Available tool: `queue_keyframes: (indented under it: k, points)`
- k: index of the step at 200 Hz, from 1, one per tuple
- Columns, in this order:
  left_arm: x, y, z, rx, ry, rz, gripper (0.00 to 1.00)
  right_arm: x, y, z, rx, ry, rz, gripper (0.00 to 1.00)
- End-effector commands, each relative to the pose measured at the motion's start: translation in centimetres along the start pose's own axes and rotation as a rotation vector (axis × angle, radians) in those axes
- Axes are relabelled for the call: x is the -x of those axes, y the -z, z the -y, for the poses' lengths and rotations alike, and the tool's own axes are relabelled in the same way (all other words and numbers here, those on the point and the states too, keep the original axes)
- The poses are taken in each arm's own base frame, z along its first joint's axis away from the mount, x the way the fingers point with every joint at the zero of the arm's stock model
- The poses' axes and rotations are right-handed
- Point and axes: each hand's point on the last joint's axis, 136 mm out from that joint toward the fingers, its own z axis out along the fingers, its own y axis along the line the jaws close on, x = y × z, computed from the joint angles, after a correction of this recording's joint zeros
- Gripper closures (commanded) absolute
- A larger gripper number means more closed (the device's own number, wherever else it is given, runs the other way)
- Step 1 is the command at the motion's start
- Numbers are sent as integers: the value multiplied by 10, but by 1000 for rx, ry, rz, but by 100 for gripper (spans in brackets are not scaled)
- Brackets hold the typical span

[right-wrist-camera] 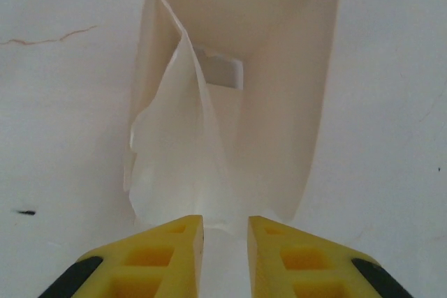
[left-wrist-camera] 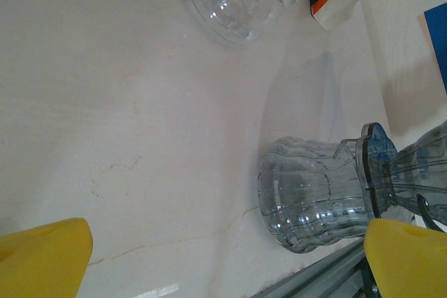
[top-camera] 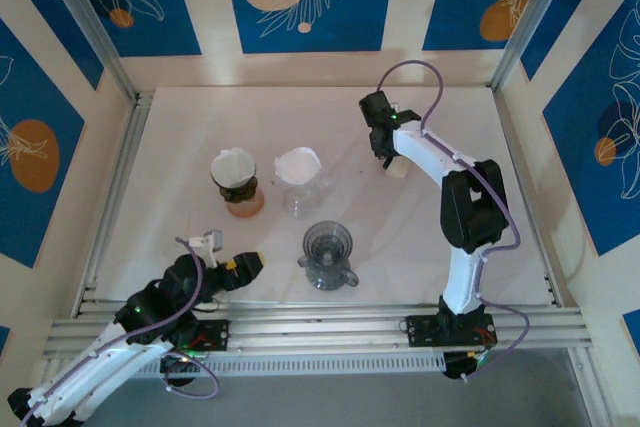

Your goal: Place the coffee filter in the dripper

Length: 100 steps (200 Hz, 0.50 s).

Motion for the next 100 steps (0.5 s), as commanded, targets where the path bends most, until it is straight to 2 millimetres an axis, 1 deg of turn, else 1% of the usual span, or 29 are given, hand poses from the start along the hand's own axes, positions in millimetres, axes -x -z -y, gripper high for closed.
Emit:
queue_keyframes:
  k: [1,100]
  points:
    - [3,2,0,7,-22,15,0,13,-1,5,-42,21,29,76]
    - [2,1,0,4,-22,11,0,18,-22,4,-102,63,10,76]
